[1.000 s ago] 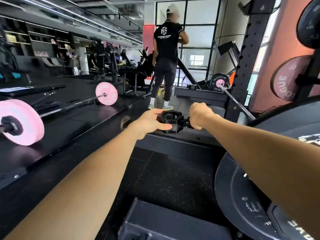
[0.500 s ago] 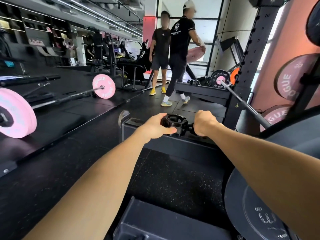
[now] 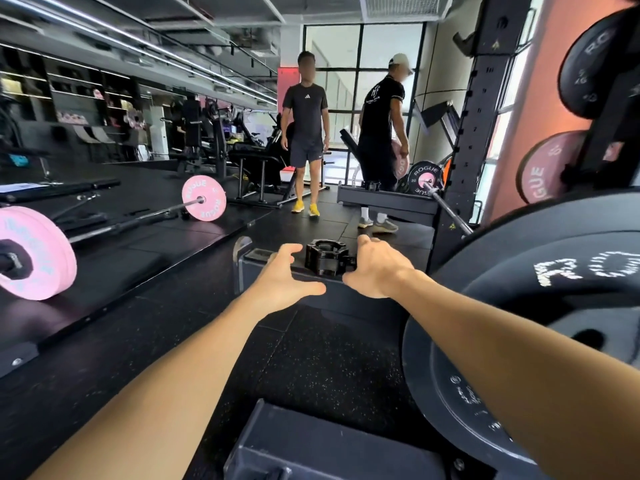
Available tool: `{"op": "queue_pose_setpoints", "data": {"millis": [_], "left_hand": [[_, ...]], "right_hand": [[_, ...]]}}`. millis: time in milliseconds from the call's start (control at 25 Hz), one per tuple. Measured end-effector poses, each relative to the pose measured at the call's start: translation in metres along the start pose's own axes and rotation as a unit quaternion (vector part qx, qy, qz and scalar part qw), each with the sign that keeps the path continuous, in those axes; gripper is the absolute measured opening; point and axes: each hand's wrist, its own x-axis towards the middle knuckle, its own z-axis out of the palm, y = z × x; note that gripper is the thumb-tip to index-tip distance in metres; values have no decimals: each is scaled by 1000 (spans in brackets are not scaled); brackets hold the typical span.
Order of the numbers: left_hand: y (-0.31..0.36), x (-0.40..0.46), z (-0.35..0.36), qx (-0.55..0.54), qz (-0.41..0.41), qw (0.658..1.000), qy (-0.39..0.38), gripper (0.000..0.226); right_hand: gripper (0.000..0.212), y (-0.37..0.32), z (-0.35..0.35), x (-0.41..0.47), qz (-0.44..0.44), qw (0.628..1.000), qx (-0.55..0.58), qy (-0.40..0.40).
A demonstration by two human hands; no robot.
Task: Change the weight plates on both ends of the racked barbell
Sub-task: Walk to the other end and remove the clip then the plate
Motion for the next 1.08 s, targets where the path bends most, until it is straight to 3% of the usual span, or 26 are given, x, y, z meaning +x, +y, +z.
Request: {"op": "queue_pose_setpoints", "data": {"millis": [520, 760, 1080], "left_hand": [[96, -227, 2, 69, 34, 996, -41, 91], [142, -295, 29, 65, 63, 994, -69, 89], [196, -318, 97, 4, 93, 991, -96, 84]], "right_hand": [[86, 40, -56, -250, 4, 1000, 5, 0], [90, 94, -88, -349, 72, 997, 16, 32], [94, 195, -123, -423, 181, 980, 30, 73]]}}
